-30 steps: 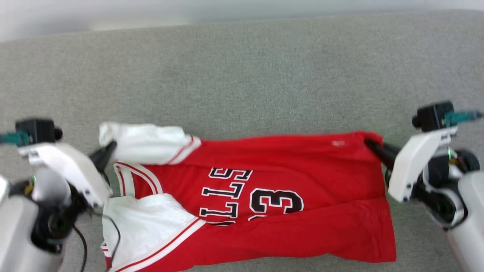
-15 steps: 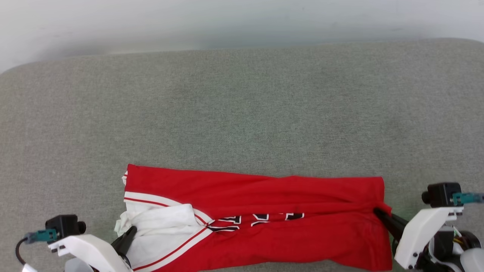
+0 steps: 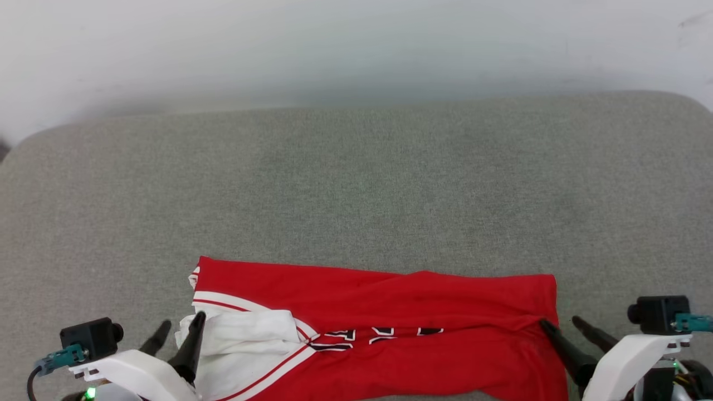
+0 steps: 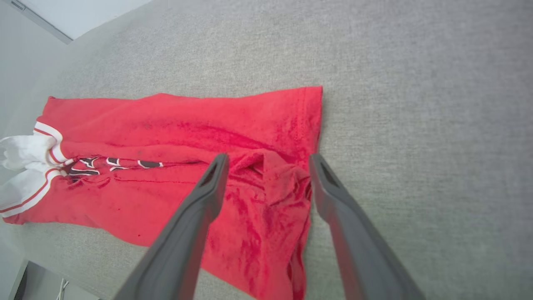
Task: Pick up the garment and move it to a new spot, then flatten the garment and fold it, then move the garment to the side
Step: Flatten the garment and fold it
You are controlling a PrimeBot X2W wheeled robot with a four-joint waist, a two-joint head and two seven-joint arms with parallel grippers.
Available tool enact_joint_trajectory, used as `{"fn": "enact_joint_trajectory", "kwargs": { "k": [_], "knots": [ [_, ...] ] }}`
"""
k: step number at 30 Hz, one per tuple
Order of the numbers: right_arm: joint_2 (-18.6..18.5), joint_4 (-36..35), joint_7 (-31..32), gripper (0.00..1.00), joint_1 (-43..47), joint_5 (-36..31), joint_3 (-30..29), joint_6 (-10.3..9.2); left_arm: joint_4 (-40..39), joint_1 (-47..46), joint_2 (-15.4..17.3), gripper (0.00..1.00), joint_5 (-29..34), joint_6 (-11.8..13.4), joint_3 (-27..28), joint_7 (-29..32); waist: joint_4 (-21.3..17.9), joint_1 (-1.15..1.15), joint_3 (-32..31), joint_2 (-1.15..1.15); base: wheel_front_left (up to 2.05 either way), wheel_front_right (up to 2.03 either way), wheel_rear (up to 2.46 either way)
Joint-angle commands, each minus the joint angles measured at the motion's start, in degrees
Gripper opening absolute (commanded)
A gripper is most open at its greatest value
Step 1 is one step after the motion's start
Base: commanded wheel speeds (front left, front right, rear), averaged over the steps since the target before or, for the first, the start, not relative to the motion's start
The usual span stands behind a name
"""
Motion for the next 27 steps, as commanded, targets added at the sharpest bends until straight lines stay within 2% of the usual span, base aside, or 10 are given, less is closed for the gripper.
{"fn": "enact_joint_trajectory", "kwargs": {
  "k": [1,8,14,19,27],
  "knots": [
    [0.1,-0.7,0.2,1.0,0.8,-0.6,-0.5,-0.02,-0.5,-0.3,-0.2,1.0,0.7,0.3,0.0,-0.8,0.0,0.01,-0.8,0.0,0.0,0.0,0.0],
    [2.0,-6.4,5.7,1.0,2.3,-5.0,-8.1,-0.02,-5.7,-2.0,-2.1,1.0,5.8,3.1,0.8,-9.0,0.1,0.01,-2.4,0.0,0.0,0.0,0.0],
    [2.4,-9.0,13.7,1.0,2.9,-7.4,-14.7,-0.02,-9.1,-3.6,-2.3,1.0,14.4,5.4,-0.9,-16.3,1.1,0.01,-2.3,0.0,0.0,0.0,0.0],
    [2.0,-10.3,19.4,1.0,2.2,-7.9,-15.8,-0.02,-11.3,-4.3,-2.9,1.0,19.7,7.0,-2.0,-18.5,2.6,0.01,-0.7,0.0,0.0,0.0,0.0],
    [2.9,-9.9,23.2,1.0,0.1,-8.3,-14.2,-0.02,-13.4,-6.5,-4.2,1.0,23.3,6.7,-3.2,-19.4,5.9,0.01,4.3,0.0,0.0,0.0,0.0]
  ]
}}
